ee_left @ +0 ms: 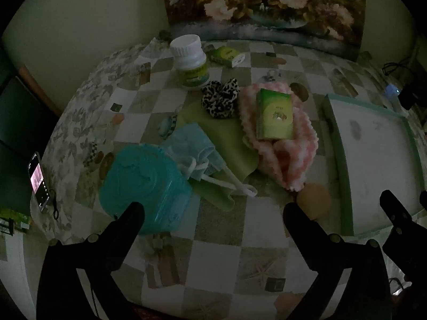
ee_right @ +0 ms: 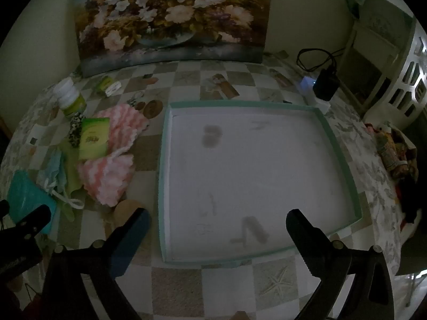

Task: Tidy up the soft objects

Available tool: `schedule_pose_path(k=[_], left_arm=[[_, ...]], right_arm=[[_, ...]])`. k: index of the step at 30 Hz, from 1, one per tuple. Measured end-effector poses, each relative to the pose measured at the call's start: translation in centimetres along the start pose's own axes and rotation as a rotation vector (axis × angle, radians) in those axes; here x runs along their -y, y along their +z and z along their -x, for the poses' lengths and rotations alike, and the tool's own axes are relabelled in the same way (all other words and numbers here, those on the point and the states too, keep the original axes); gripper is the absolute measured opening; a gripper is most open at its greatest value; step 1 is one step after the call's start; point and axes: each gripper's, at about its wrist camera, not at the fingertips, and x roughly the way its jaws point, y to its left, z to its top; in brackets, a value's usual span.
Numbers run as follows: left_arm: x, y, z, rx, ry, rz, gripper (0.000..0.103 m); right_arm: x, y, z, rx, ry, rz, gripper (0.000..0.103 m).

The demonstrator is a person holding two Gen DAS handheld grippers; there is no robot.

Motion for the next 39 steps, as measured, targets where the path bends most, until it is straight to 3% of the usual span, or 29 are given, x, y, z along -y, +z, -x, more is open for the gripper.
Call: schedule_pose_path(k=[39], left_arm=[[-0.53,-0.38,-0.57,-0.023,0.004,0.025,0.103]], right_arm=[[0.08,0.09,0.22,0.0,0.004,-0.002,0.103]])
